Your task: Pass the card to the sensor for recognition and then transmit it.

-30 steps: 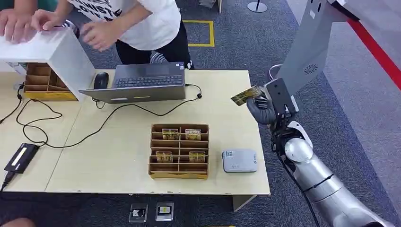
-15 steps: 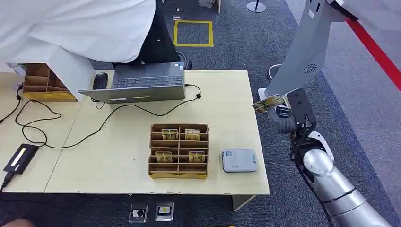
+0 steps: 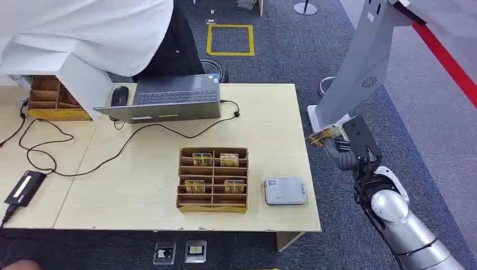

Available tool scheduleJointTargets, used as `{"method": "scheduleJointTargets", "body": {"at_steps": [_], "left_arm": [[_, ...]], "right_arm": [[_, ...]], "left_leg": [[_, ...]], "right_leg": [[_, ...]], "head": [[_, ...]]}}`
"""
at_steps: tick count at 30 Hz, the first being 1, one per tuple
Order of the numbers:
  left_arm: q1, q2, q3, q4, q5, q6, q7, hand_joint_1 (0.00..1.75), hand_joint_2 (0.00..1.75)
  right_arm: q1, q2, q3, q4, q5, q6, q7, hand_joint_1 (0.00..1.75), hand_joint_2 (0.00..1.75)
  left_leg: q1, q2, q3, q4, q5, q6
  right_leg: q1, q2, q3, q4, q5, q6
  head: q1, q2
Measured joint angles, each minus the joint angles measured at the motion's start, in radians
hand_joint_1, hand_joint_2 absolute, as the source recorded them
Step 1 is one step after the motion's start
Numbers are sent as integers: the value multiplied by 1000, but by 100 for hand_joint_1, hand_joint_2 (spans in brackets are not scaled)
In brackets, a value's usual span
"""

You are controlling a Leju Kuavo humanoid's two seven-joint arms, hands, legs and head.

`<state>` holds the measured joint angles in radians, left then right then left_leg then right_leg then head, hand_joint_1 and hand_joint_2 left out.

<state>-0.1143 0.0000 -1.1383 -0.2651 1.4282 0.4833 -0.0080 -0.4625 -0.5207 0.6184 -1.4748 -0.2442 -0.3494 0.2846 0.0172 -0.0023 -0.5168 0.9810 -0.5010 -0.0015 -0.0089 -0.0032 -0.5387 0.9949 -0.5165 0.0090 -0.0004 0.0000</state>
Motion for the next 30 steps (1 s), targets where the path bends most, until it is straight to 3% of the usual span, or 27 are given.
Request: {"method": "scheduleJointTargets", "body": {"at_steps": [10,30], "left_arm": [[-1,2,0,0,0,0,0,0,0],[-3,1,0,-1,16,13,0,0,0]], "right_arm": [[0,4,20,-3,18,94,20,175,175],[-96,97,162,123,5,222,20,175,175]], "left_leg": [[0,0,-1,0,0,0],[0,-1,-1,0,0,0]], "right_leg": [[0,0,0,0,0,0],[0,-2,0,1,0,0]], "head": [[0,0],[0,0]]}}
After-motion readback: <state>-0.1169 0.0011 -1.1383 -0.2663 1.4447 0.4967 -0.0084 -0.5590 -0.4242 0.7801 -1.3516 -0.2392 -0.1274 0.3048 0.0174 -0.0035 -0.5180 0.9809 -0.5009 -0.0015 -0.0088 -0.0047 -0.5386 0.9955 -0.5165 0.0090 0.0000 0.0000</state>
